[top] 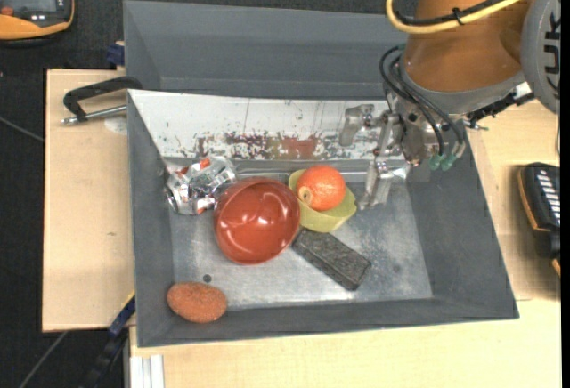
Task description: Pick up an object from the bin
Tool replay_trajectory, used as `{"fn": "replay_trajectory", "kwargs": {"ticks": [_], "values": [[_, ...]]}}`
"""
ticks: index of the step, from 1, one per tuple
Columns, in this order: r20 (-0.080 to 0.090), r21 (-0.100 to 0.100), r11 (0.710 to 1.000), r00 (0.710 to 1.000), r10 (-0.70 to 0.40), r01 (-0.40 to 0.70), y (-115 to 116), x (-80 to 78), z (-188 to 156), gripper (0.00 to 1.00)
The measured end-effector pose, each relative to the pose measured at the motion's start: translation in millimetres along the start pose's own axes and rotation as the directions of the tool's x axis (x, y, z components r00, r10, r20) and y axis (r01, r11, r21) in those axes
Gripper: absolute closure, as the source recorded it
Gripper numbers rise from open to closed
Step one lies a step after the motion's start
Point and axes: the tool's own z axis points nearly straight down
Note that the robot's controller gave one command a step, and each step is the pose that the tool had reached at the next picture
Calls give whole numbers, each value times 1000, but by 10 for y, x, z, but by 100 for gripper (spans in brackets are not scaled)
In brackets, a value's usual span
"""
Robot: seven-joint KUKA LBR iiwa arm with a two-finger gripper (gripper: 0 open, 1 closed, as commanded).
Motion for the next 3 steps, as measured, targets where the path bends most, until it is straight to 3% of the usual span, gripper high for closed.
{"fn": "replay_trajectory", "kwargs": {"ticks": [1, 2, 3], "values": [[-3, -2, 994, 994, -111, 111, -24, -251, 1068, 0], [4, -1, 994, 994, -110, 110, -26, -264, 1021, 100], [21, -2, 991, 991, -136, 136, 385, -502, 260, 100]]}}
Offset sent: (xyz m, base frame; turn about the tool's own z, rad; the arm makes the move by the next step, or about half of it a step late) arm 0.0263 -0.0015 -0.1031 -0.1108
